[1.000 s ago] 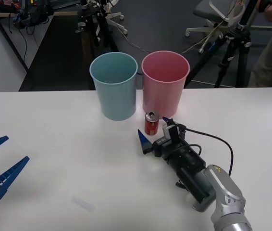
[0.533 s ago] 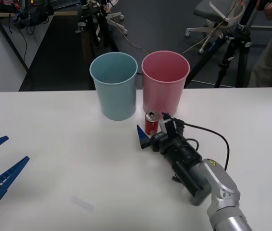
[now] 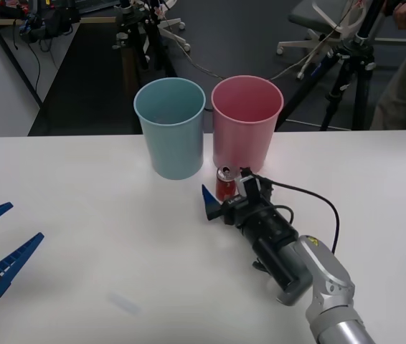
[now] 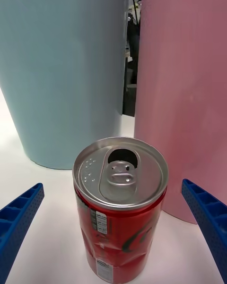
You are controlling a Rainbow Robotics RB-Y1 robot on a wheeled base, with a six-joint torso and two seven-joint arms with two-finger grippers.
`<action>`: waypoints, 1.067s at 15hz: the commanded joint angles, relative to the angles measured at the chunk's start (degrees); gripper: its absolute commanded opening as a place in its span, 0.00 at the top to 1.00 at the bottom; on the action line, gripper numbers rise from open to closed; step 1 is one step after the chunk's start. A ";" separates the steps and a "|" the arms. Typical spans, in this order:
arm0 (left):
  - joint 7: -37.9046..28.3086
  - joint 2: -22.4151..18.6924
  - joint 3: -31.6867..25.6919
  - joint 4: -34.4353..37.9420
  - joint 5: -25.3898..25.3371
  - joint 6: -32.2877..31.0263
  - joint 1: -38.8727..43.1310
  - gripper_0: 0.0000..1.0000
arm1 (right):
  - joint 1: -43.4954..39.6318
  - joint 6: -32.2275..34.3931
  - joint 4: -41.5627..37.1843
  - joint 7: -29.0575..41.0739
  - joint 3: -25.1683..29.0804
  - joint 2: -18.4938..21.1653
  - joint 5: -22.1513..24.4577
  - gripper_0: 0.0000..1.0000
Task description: Grasp the object on the table and drop it into the matching bin: aluminum can to the light blue bin, PET bottle to the pink bin.
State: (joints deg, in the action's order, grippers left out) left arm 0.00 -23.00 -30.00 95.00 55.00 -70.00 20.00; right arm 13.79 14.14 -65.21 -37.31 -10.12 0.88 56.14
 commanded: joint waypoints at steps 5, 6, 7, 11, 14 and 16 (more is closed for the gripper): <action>0.00 0.00 0.00 0.00 0.00 0.00 0.00 0.00 | 0.19 0.01 -0.09 0.13 -0.69 0.00 -0.50 0.00; 0.00 0.00 0.00 0.00 0.00 0.00 0.00 0.00 | 0.10 -0.17 -0.01 0.04 -0.69 0.00 -0.41 0.58; 0.00 0.00 0.00 0.00 0.00 0.00 0.00 0.00 | 0.10 -0.17 -0.09 0.04 -0.78 0.00 -0.41 1.00; 0.00 0.00 0.00 0.00 0.00 0.00 0.00 0.00 | 0.10 0.01 -0.01 -0.05 -0.87 0.00 -0.15 1.00; 0.00 0.00 0.00 0.00 0.00 0.00 0.00 0.00 | 0.10 0.09 -0.09 -0.13 -0.96 0.00 -0.15 1.00; 0.00 0.00 0.00 0.00 0.00 0.00 0.00 0.00 | 0.10 0.09 -0.01 -0.13 -1.13 0.00 -0.15 1.00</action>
State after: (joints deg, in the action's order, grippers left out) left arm 0.00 -23.00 -30.00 95.00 55.00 -70.00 20.00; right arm 13.94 14.21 -65.27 -37.44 -11.18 0.88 56.03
